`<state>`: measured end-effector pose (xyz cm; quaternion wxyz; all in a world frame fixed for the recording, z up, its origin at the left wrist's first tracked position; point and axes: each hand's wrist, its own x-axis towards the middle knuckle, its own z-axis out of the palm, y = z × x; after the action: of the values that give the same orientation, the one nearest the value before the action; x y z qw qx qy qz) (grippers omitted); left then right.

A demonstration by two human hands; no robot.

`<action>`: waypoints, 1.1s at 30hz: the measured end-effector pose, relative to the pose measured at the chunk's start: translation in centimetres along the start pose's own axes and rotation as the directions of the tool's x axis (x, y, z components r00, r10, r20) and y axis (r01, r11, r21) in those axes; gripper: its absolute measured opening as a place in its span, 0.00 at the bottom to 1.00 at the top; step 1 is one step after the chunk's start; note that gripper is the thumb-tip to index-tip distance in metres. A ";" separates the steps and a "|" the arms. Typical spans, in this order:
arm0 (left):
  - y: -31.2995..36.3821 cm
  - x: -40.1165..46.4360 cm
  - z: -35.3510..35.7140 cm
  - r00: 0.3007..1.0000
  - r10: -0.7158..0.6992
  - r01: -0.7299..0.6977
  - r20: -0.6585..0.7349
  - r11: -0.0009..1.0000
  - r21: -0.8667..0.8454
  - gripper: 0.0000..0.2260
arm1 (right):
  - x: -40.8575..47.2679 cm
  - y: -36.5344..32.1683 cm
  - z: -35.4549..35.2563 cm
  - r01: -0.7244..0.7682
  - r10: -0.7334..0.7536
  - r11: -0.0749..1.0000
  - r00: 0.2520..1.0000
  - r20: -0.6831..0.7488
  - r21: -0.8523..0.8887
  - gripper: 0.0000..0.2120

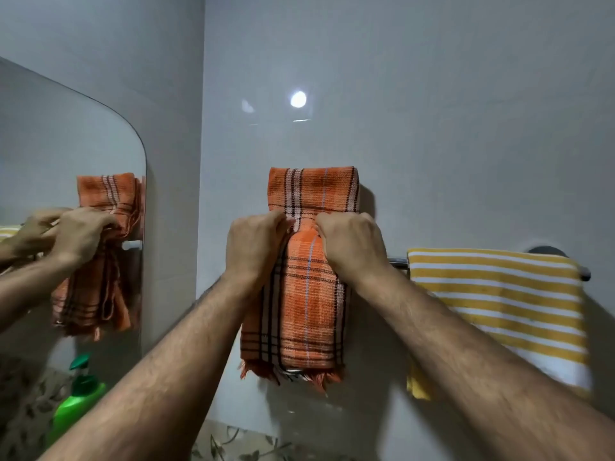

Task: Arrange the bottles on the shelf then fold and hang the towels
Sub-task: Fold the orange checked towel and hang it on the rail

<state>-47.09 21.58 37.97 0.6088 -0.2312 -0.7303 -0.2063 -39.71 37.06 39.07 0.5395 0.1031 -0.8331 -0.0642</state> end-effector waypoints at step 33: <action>-1.8 -1.0 0.6 0.919 -0.014 0.112 0.395 0.968 -0.224 0.26 | 2.4 1.3 -0.1 -0.327 0.003 0.895 0.685 0.728 0.304 0.26</action>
<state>-48.47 20.33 36.87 0.4113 -0.3163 -0.8133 -0.2632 -40.70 37.73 41.55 0.1449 0.1039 -0.9757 0.1274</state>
